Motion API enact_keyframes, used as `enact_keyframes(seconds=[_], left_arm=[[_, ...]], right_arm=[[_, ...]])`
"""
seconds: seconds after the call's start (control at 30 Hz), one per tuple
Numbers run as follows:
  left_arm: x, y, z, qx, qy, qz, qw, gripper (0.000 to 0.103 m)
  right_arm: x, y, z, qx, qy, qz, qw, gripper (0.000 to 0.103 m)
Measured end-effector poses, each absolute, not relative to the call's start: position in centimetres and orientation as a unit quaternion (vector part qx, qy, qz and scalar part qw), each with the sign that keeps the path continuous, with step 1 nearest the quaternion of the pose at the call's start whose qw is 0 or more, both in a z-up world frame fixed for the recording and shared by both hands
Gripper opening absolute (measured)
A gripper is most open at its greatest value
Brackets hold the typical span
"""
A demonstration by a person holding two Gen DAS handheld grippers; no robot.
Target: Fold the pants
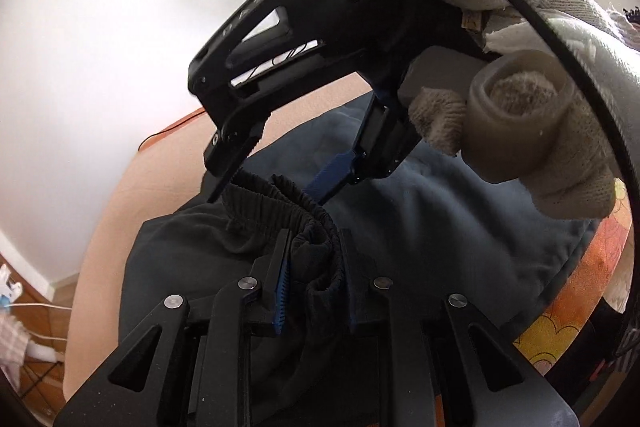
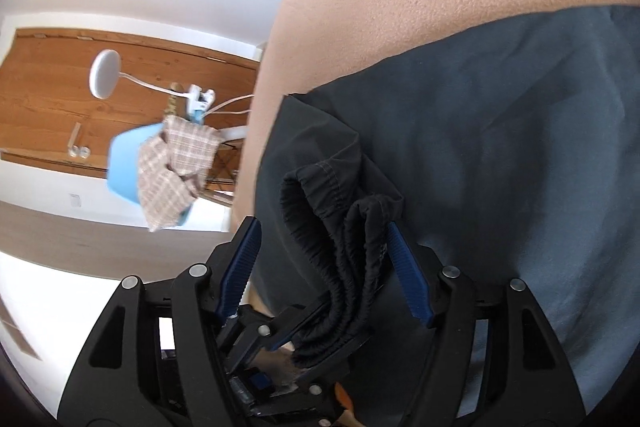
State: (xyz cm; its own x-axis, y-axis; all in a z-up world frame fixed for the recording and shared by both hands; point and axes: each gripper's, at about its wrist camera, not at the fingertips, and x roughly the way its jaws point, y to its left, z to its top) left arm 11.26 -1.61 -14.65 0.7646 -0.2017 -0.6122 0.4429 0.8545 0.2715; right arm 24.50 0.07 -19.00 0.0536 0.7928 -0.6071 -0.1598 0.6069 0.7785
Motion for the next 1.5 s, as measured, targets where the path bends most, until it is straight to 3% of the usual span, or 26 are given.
enact_keyframes(seconds=[0.07,0.13,0.2,0.3,0.4,0.53,0.9,1.5], left_arm=[[11.0,-1.9,-14.6,0.215,0.292,-0.174,0.915,0.023],[10.7,-2.1,-14.7,0.228,0.289,-0.166,0.915,0.023],[10.3,-2.5,-14.9,0.228,0.291,-0.157,0.916,0.024],[10.2,-2.0,-14.8,0.212,0.299,-0.142,0.92,0.032],[10.0,-1.3,-14.6,0.191,0.305,-0.141,0.922,0.032],[10.0,-1.5,-13.4,0.141,0.313,-0.164,0.925,0.024],[9.2,-4.8,-10.9,0.016,0.316,-0.234,0.919,0.023],[9.9,-13.5,-10.1,-0.006,0.317,-0.32,0.893,0.023]], right_arm=[[24.5,0.4,-19.1,0.244,0.597,0.34,0.684,0.065],[24.7,0.6,-19.2,0.238,0.597,0.334,0.69,0.052],[24.9,0.3,-19.4,0.251,0.597,0.33,0.686,0.031],[24.7,-0.5,-19.6,0.274,0.586,0.332,0.687,0.021],[24.3,-0.7,-19.0,0.266,0.57,0.339,0.699,0.019],[23.7,-0.9,-17.6,0.251,0.553,0.346,0.716,0.018],[21.7,-6.7,-13.9,0.216,0.531,0.336,0.747,0.018],[18.7,-18.2,-10.5,0.195,0.512,0.279,0.788,0.017]])
